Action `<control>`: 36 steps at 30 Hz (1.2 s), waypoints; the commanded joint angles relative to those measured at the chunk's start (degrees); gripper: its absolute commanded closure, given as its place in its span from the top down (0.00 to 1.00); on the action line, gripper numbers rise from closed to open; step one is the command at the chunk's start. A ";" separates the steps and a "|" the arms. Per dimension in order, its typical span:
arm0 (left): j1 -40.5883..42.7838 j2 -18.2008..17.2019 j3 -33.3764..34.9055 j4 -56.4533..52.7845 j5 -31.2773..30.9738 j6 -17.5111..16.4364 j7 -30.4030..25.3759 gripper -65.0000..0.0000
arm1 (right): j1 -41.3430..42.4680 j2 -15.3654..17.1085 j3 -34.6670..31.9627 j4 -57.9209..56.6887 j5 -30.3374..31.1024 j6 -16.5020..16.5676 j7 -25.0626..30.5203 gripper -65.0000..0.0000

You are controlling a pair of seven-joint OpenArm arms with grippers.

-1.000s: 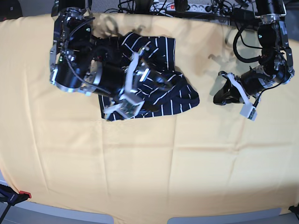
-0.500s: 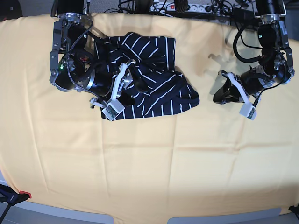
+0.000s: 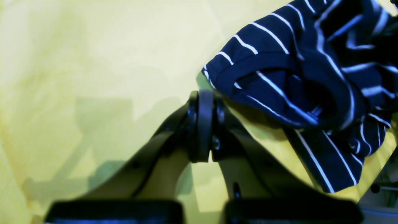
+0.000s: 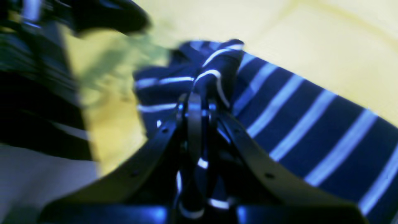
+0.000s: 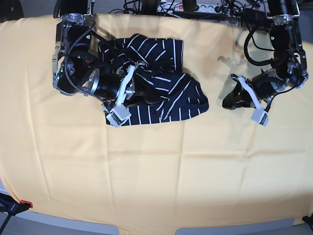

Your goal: Fold the T-shirt properly

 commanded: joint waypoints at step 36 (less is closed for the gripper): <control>-1.09 -6.16 -0.42 5.40 -23.47 -10.88 8.83 0.00 | 8.04 0.39 -5.07 6.45 25.83 0.14 -12.34 0.15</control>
